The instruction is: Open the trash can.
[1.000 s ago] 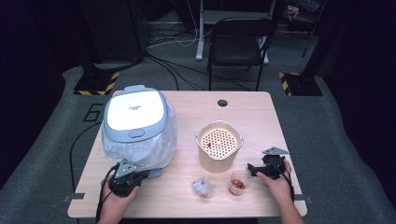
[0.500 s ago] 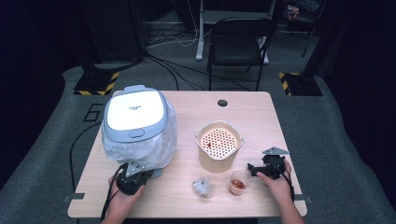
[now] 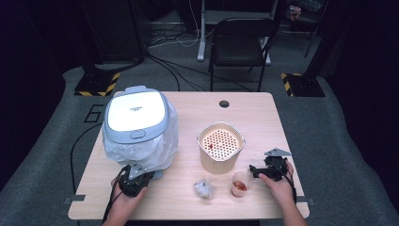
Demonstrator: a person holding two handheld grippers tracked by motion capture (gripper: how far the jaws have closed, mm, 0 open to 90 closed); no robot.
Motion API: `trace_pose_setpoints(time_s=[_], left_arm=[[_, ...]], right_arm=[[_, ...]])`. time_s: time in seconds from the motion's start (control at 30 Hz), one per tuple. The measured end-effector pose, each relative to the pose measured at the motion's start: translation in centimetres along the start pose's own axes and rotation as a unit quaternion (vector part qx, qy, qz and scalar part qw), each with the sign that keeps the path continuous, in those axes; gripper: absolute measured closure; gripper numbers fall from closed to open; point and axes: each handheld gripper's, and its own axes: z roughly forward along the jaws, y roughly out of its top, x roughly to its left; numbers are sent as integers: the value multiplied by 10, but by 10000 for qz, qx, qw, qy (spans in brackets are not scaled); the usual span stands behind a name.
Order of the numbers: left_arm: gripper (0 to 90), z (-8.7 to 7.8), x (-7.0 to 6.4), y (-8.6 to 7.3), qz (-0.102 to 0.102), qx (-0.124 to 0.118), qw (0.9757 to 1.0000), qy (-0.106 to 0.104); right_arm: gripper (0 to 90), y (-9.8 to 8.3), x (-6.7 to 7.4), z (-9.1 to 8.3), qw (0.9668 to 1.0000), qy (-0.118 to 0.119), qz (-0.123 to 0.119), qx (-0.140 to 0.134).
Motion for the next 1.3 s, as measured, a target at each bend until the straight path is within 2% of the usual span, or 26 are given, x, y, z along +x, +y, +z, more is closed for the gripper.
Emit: trace_pose_setpoints(time_s=[0.27, 0.33, 0.47, 0.63, 0.8, 0.93, 0.97, 1.0, 1.07, 1.13, 1.17, 1.2, 1.27, 1.3], left_arm=[[900, 2, 2, -2, -71, -81, 9999, -26], [900, 2, 1, -2, 44, -33, 10000, 28], [900, 3, 0, -3, -26, -66, 10000, 1], [900, 2, 0, -3, 67, -32, 10000, 29], [900, 3, -1, -4, 69, -64, 9999, 89], [900, 3, -1, -5, -73, -35, 10000, 42], [900, 3, -4, -5, -210, -91, 9994, 267], [900, 3, -4, -5, -169, -95, 9994, 273], [900, 4, -7, -6, -302, -71, 9990, 321], [900, 5, -6, -6, -177, -73, 9993, 329], [900, 4, -4, -5, 70, 15, 9994, 328], [900, 5, -7, -6, -119, -33, 9993, 357], [900, 6, -6, -6, 27, 29, 9993, 373], [900, 7, -6, -6, 19, 47, 9994, 329]], right_arm=[[0, 0, 0, 0, 10000, 0, -1, 0], [0, 0, 0, 0, 10000, 0, 1, -3], [0, 0, 0, 0, 10000, -6, 8, -2], [0, 0, 0, 0, 10000, -6, 8, -2], [0, 0, 0, 0, 10000, -6, 10, -2], [0, 0, 0, 0, 10000, -6, 8, -1], [0, 0, 0, 0, 10000, -7, 10, 0], [0, 0, 0, 0, 10000, -6, 9, -2], [0, 0, 0, 0, 10000, -6, 11, -2], [0, 0, 0, 0, 10000, -6, 8, -2], [0, 0, 0, 0, 10000, -6, 8, -2], [0, 0, 0, 0, 10000, -7, 8, -2], [0, 0, 0, 0, 10000, -7, 9, -1], [0, 0, 0, 0, 10000, -7, 9, -2]])
